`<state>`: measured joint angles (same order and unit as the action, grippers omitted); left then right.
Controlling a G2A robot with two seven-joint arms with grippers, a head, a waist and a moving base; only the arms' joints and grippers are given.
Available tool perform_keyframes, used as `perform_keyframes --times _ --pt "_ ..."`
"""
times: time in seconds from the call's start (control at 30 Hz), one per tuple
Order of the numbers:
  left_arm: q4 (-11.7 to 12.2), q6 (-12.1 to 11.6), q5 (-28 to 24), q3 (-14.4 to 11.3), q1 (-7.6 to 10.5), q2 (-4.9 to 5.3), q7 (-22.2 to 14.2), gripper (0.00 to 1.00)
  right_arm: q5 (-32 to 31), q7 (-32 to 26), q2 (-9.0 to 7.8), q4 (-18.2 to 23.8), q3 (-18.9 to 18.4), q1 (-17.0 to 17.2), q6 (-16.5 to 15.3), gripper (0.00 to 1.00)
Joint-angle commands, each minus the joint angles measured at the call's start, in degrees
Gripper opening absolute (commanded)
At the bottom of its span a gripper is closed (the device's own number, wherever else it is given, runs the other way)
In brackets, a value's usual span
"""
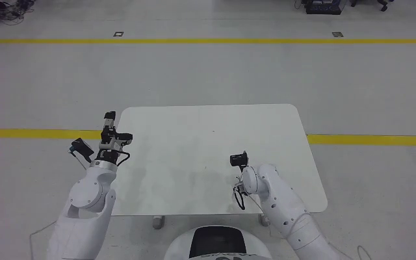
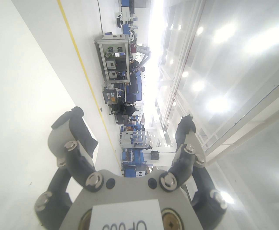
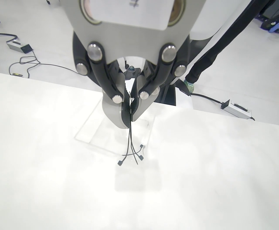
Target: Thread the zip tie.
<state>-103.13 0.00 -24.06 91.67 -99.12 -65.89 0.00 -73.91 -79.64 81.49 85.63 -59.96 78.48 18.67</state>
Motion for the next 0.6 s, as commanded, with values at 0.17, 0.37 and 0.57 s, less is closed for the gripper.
perform_keyframes --times 0.17,0.37,0.57 --pt "0.0 0.0 0.0 0.0 0.0 0.0 0.0 1.0 1.4 0.9 0.47 -3.3 1.3 -1.7 0.3 0.0" --pt "0.0 0.0 0.0 0.0 0.0 0.0 0.0 1.0 1.8 1.7 0.58 -3.9 1.4 -2.2 0.8 0.0" --pt "0.0 0.0 0.0 0.0 0.0 0.0 0.0 1.0 1.6 1.6 0.62 -3.9 1.6 -2.3 0.8 0.23"
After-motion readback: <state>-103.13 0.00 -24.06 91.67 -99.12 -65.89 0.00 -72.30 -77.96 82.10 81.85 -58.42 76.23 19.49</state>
